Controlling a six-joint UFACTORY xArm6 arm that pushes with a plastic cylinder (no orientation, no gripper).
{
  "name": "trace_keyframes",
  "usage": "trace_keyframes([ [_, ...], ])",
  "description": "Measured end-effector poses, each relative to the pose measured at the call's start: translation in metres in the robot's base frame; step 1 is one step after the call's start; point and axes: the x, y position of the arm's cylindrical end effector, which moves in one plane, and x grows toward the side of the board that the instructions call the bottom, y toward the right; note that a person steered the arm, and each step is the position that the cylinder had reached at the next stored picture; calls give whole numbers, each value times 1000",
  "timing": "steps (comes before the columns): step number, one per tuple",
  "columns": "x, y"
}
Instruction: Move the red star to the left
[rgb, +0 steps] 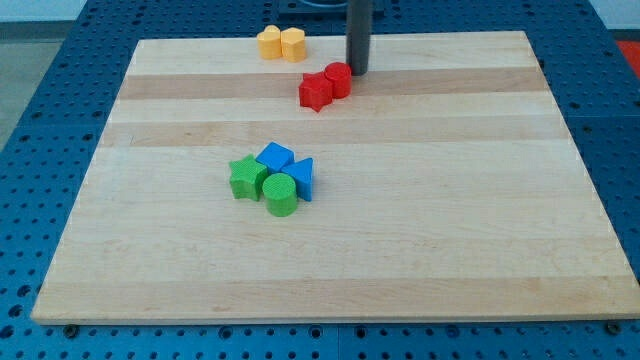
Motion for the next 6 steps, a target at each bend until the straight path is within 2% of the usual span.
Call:
trace_keyframes([
  [1,2,-11],
  [3,7,103],
  [4,43,106],
  [6,52,18],
])
